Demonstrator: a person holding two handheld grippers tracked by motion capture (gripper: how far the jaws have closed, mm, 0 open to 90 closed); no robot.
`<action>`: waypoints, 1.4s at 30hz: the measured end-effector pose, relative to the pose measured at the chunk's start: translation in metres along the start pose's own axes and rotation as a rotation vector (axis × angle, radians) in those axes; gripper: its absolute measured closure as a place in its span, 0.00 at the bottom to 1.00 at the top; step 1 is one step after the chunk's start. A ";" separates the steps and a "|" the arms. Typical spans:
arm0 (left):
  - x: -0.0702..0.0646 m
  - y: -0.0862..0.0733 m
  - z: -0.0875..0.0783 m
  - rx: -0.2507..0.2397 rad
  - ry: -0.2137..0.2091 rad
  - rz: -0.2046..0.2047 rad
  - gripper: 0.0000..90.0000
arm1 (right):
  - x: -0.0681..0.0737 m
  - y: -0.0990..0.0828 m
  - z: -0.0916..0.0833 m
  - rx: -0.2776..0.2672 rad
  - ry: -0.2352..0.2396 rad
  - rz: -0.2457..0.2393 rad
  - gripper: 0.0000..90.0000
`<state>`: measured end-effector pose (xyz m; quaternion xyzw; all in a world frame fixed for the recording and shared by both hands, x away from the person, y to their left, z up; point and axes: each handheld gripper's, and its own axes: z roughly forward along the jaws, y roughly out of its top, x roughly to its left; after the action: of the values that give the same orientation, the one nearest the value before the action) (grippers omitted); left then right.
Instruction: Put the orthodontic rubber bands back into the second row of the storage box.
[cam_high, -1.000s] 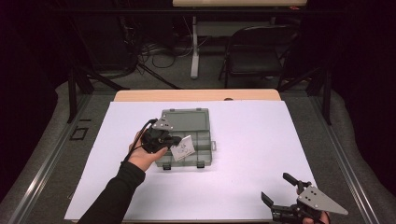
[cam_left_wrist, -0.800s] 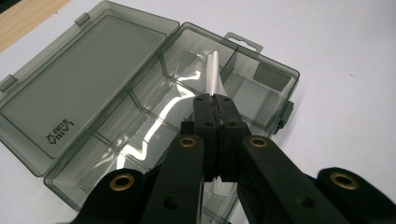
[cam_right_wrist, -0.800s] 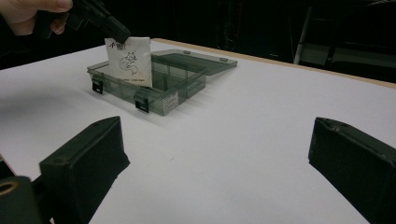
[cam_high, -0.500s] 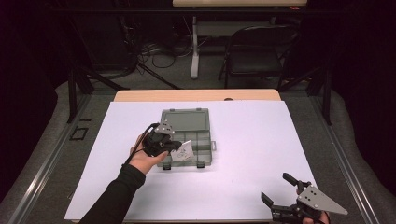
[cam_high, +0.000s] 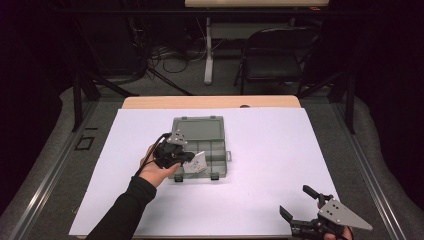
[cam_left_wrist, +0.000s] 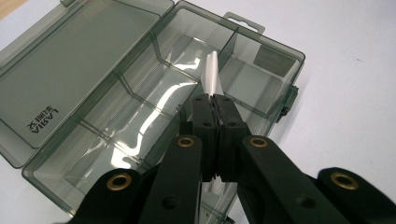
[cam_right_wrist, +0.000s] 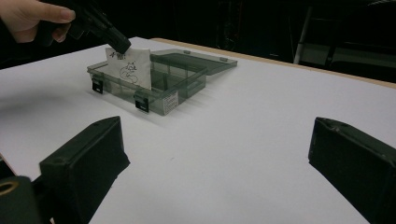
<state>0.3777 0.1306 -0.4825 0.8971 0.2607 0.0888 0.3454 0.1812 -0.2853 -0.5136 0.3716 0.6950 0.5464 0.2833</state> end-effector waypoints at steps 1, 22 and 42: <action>0.000 0.000 0.000 0.000 0.002 -0.001 0.99 | 0.000 0.000 0.000 0.000 0.000 0.000 0.03; 0.006 -0.001 -0.006 -0.030 0.053 -0.048 0.68 | 0.000 0.000 0.001 -0.006 -0.002 0.001 0.04; 0.010 -0.003 -0.015 -0.078 0.119 -0.133 0.48 | 0.000 -0.001 0.001 0.004 -0.003 0.002 0.04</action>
<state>0.3798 0.1465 -0.4739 0.8568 0.3361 0.1287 0.3693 0.1819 -0.2852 -0.5143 0.3738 0.6954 0.5447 0.2828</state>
